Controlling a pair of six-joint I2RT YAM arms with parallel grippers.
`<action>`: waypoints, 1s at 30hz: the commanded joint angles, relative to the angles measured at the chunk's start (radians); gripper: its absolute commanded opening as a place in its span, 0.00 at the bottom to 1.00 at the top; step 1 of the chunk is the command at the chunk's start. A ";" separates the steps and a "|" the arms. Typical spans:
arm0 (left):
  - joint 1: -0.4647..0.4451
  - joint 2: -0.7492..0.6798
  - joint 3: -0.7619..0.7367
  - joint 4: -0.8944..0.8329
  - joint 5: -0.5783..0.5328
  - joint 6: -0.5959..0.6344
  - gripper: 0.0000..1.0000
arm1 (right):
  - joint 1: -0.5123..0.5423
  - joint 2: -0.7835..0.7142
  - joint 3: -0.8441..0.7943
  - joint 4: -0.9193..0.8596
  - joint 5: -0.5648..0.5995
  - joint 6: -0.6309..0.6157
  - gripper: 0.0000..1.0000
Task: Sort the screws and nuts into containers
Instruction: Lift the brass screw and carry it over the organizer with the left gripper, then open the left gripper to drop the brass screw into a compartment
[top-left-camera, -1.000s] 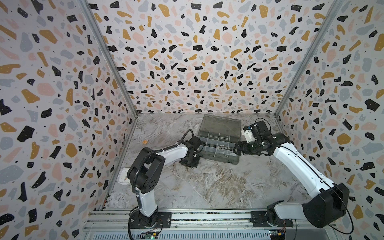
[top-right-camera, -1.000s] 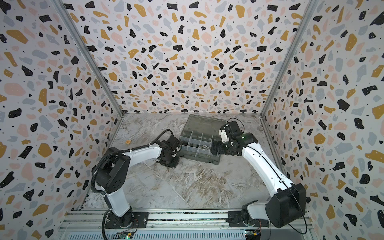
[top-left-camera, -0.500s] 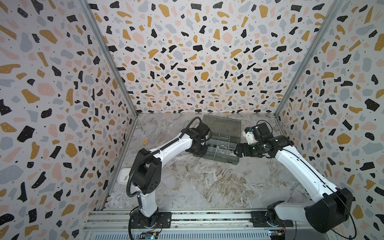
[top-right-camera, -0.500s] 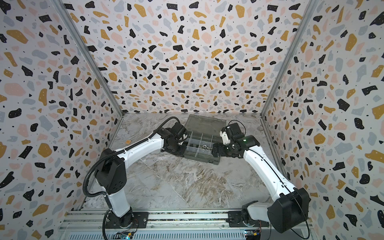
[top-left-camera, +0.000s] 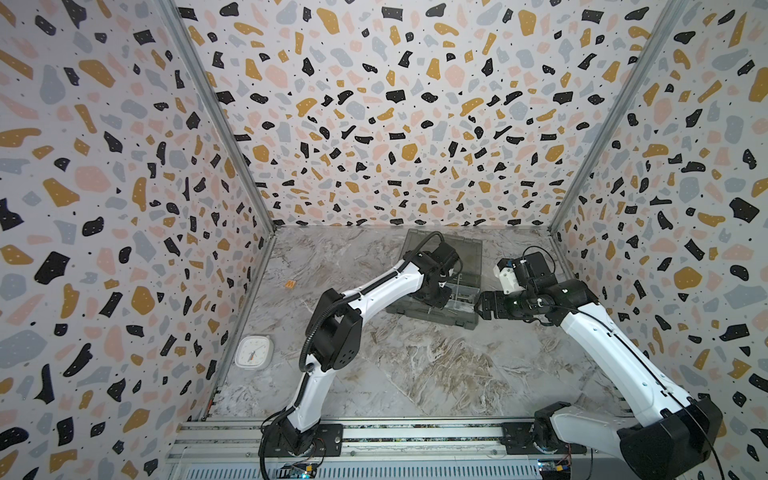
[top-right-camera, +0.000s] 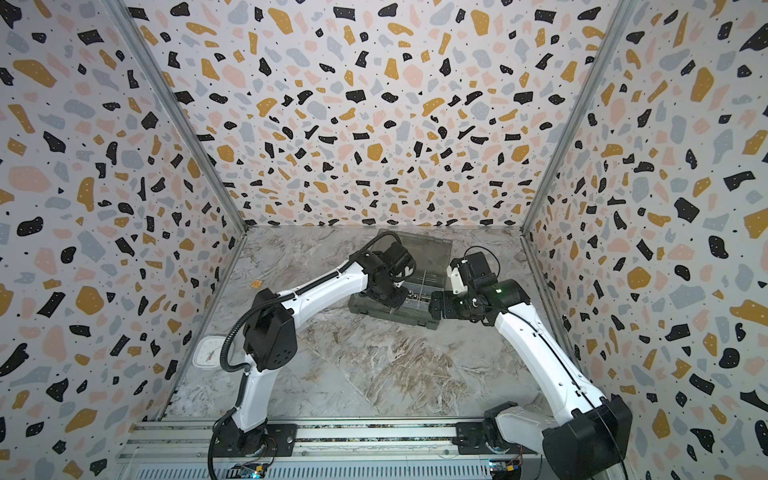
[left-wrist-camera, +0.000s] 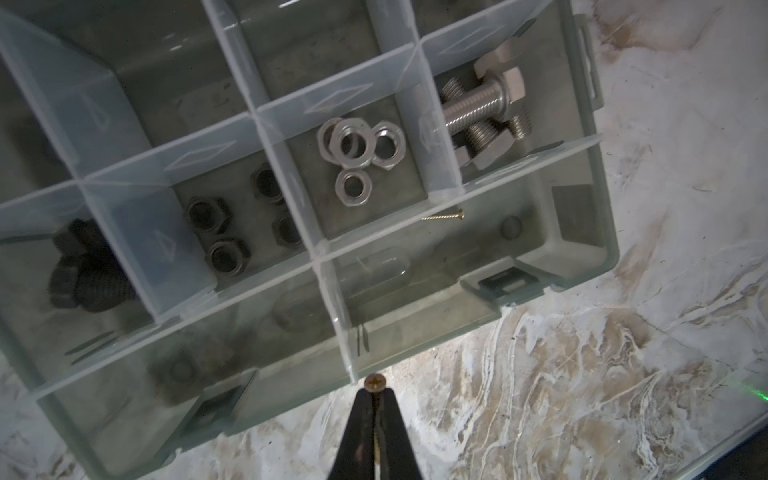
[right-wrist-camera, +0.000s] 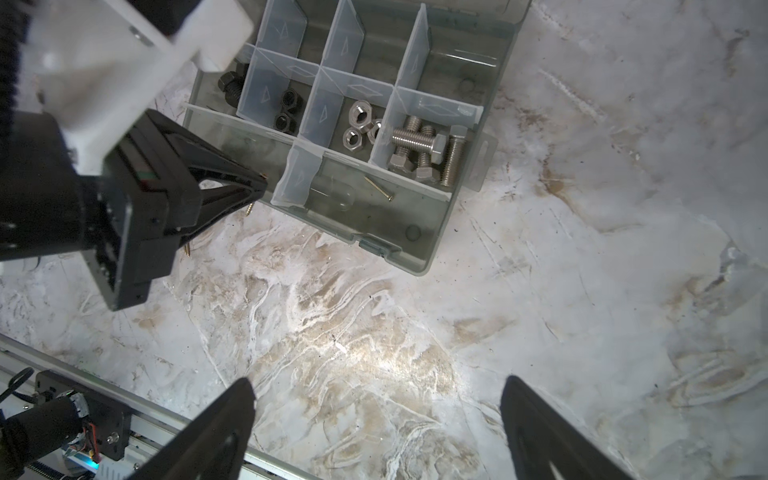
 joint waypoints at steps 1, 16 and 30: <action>-0.014 0.038 0.069 -0.028 0.028 0.016 0.05 | -0.022 -0.037 0.005 -0.062 0.023 0.006 0.94; -0.022 0.128 0.132 -0.001 0.055 0.023 0.06 | -0.062 -0.052 0.039 -0.134 0.055 -0.001 0.94; -0.020 0.117 0.134 -0.010 0.027 0.049 0.45 | -0.067 -0.038 0.067 -0.136 0.055 0.002 0.94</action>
